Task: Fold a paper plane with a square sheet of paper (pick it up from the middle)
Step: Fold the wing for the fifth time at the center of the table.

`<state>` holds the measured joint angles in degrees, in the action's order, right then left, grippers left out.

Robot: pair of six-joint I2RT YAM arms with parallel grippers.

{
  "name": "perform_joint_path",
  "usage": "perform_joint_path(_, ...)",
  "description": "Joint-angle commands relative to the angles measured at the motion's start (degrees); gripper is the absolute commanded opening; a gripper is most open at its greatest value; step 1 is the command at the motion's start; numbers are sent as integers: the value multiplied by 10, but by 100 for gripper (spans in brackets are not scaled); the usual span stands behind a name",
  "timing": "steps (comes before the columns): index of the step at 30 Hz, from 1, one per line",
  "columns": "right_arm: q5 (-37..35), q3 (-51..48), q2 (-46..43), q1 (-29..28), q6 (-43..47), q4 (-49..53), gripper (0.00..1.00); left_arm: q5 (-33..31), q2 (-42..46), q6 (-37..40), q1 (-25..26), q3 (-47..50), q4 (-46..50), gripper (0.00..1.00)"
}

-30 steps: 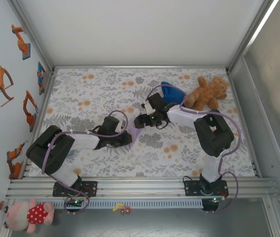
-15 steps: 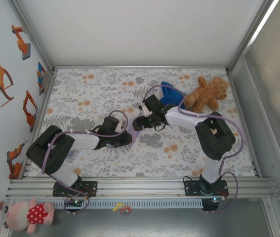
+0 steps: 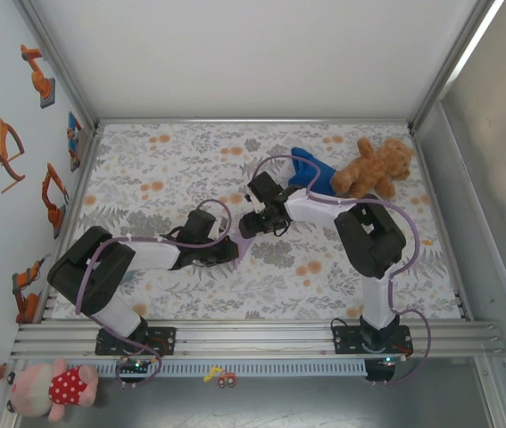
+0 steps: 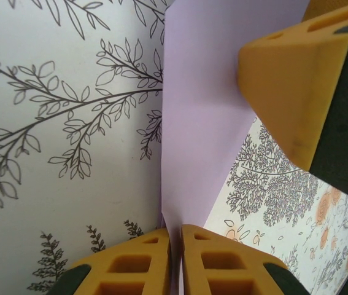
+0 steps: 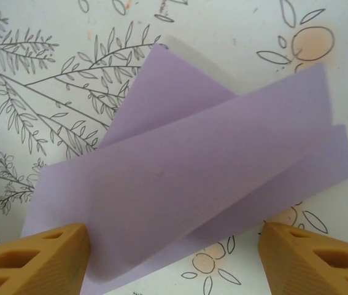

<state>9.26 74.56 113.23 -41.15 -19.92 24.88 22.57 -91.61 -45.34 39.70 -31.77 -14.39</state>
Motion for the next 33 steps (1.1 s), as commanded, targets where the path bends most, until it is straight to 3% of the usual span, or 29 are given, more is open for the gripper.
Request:
perform_joint_path(1, -37, -1, 35, 1, -12, 29, 71, -4, -30, 4, 11, 9, 41, 13)
perform_joint_path(33, -79, -11, 96, 1, -47, 54, 47, -30, -24, -22, 10, -7, 105, 14)
